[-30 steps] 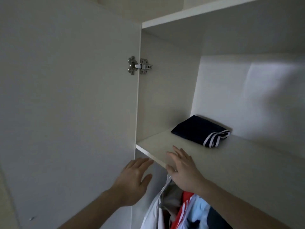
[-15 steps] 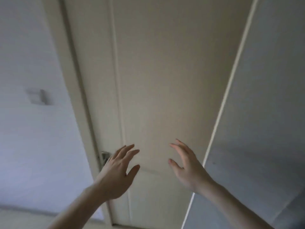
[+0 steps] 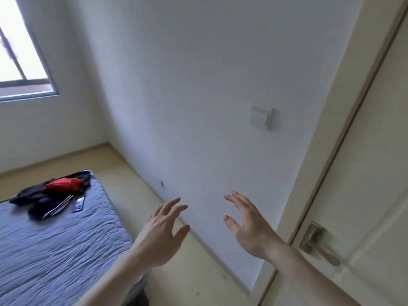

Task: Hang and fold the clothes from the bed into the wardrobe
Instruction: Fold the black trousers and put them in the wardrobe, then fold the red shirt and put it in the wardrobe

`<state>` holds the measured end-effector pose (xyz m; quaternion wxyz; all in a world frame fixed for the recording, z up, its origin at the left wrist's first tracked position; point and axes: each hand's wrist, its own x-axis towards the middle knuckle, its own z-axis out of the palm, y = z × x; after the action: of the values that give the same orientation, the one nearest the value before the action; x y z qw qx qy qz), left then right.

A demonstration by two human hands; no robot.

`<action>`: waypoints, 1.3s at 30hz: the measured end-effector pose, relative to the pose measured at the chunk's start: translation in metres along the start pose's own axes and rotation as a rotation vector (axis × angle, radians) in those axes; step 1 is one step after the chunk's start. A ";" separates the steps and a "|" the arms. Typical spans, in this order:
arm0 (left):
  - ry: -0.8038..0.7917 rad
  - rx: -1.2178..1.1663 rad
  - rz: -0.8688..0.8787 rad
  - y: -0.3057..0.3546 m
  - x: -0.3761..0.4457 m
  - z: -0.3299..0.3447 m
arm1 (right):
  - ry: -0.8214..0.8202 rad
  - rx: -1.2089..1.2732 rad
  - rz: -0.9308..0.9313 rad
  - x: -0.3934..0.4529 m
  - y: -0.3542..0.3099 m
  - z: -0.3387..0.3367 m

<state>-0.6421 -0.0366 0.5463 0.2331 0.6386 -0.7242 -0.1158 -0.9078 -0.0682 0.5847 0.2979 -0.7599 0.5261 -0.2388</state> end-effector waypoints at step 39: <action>0.417 -0.021 -0.881 -0.483 0.316 -0.160 | -0.614 -0.034 -0.637 0.710 -0.232 0.285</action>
<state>-0.1675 -0.4014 0.5199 0.3086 0.8915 -0.3218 -0.0800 -0.3265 -0.6166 0.5816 0.3392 -0.9247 0.1566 -0.0731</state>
